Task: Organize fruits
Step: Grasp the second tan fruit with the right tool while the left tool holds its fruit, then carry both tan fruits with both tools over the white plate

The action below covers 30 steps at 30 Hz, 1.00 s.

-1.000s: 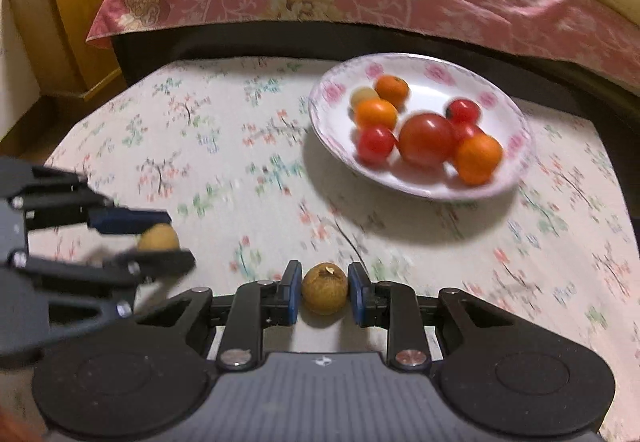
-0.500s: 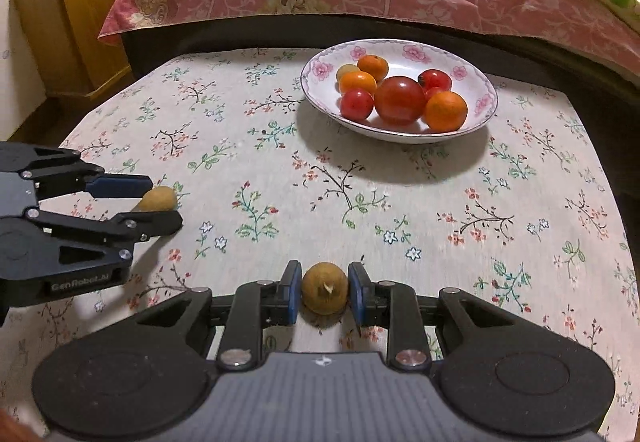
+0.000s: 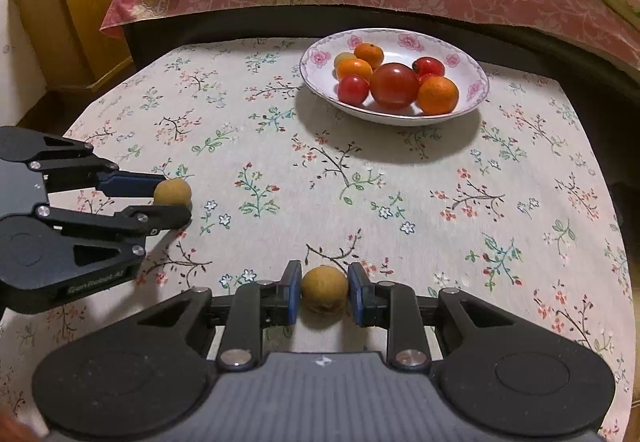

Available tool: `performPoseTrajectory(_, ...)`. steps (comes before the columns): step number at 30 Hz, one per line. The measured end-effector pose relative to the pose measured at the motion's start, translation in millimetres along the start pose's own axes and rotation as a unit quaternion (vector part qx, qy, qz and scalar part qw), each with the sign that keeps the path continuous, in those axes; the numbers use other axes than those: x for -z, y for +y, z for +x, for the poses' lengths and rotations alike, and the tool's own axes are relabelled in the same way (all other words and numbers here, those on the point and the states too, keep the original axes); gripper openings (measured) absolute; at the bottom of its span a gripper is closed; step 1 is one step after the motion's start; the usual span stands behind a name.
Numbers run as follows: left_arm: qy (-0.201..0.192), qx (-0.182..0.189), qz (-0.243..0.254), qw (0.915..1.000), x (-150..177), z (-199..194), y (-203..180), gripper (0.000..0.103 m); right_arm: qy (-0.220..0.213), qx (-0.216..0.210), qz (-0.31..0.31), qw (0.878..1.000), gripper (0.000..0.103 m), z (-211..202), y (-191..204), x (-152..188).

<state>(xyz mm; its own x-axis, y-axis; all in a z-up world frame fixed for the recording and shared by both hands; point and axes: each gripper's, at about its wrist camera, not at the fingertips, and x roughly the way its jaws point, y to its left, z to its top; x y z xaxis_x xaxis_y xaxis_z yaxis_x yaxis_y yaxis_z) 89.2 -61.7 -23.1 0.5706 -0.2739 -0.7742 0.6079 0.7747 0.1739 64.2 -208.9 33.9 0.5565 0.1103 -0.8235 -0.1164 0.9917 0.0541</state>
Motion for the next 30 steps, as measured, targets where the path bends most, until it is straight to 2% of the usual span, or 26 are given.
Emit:
performPoseTrajectory(15,0.035,-0.004,0.041,0.9985,-14,-6,-28,0.035,0.012,-0.004,0.015,1.0,0.026,-13,-13,-4)
performPoseTrajectory(23,0.027,0.03,0.05,0.9979,-17,-2,-28,0.035,0.021,0.002,0.012,1.0,0.026,-17,-14,-2)
performPoseTrajectory(30,0.024,0.043,0.048,0.9976,-25,9,-19,0.035,0.034,0.007,0.018,0.999,0.026,-6,-18,-3)
